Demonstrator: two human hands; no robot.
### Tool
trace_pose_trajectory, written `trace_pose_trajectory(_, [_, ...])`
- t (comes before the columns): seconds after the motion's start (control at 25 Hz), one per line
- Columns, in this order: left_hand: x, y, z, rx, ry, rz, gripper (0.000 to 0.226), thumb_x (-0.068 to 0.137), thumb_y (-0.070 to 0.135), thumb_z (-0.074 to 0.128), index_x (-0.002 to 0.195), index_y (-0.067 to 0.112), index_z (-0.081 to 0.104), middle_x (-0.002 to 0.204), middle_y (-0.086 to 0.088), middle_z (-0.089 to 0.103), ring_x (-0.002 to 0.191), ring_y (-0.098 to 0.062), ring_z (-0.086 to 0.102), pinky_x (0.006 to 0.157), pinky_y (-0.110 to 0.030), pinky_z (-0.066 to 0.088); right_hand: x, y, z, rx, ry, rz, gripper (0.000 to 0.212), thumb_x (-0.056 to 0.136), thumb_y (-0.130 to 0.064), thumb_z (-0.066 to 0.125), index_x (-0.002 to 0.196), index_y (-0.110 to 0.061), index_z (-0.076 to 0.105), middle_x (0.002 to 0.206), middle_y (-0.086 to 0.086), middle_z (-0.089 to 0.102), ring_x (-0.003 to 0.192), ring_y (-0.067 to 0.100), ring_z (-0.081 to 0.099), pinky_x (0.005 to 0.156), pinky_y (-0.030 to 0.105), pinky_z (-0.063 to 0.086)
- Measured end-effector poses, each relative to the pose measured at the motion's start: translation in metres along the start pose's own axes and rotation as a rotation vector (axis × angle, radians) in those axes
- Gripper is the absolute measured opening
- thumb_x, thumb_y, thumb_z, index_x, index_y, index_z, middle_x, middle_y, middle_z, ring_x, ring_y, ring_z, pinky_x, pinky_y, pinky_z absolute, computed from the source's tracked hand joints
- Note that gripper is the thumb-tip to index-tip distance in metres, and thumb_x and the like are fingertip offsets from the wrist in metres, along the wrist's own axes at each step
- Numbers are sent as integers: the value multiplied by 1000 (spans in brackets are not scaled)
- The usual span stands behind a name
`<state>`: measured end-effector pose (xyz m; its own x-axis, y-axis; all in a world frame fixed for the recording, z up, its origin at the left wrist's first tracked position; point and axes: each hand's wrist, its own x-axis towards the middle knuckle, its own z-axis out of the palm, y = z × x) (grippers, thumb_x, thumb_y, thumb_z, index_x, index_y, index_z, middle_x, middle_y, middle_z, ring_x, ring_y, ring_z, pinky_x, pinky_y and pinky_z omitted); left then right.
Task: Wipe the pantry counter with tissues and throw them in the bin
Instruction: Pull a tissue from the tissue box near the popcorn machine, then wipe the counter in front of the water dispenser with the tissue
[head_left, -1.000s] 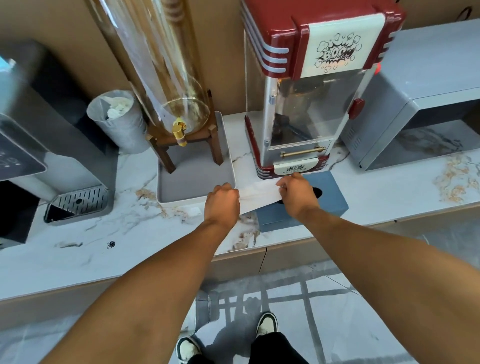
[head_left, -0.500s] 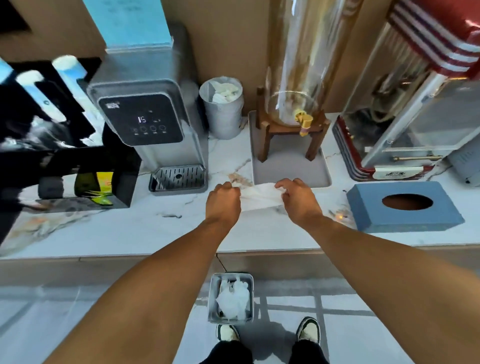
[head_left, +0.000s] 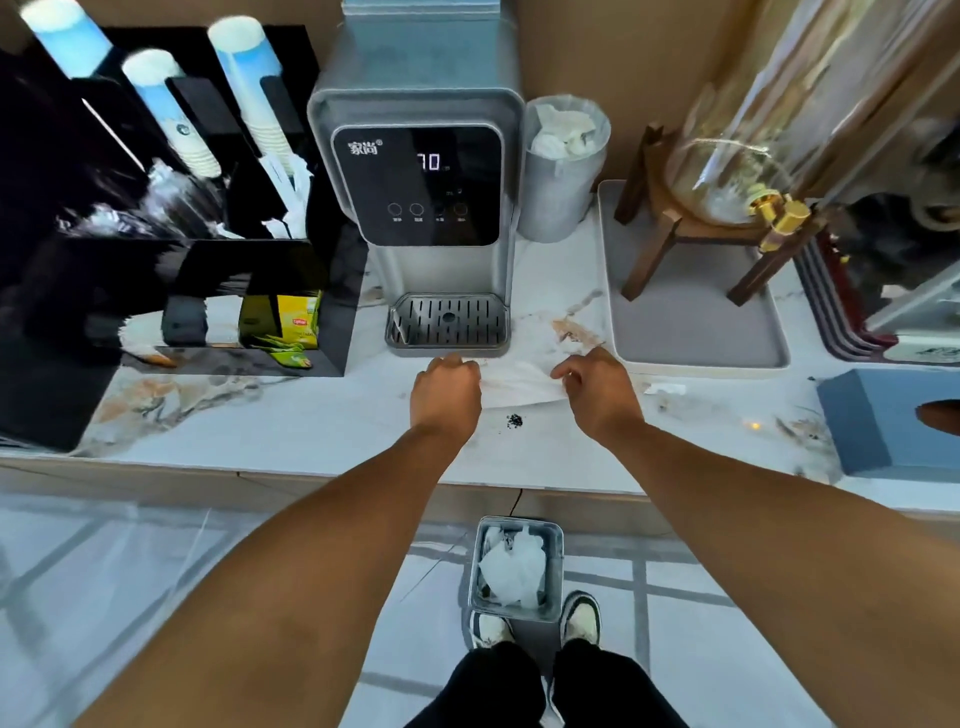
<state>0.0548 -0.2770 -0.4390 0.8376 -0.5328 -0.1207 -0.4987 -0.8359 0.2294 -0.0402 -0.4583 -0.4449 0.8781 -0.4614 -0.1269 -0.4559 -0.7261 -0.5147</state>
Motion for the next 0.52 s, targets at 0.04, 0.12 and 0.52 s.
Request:
trace_pose_trajectory(0.04, [2, -4, 3, 4, -2, 2, 22, 87, -5, 53, 97, 5, 70, 103, -13, 63, 96, -36, 60, 79, -40, 50, 4, -1, 5, 5, -1, 5, 25, 98, -9, 52, 104, -19, 74, 117, 11, 58, 105, 29, 61, 88, 24, 45])
trace_pose_trajectory(0.12, [4, -11, 10, 23, -9, 6, 20, 87, -5, 53, 96, 5, 69, 102, -14, 62, 93, -37, 59, 76, -40, 48, 9, -1, 12, 14, -10, 11, 25, 98, -8, 52, 105, -19, 74, 116, 11, 58, 103, 28, 61, 85, 21, 43])
trace_pose_trajectory(0.52, [15, -39, 42, 66, -27, 145, 22, 93, 3, 56, 109, 7, 70, 119, -12, 58, 114, -34, 50, 97, -44, 41, 25, 18, 39, 36, -60, -21, 23, 98, -10, 53, 108, -18, 72, 102, 4, 53, 95, 26, 60, 87, 27, 46])
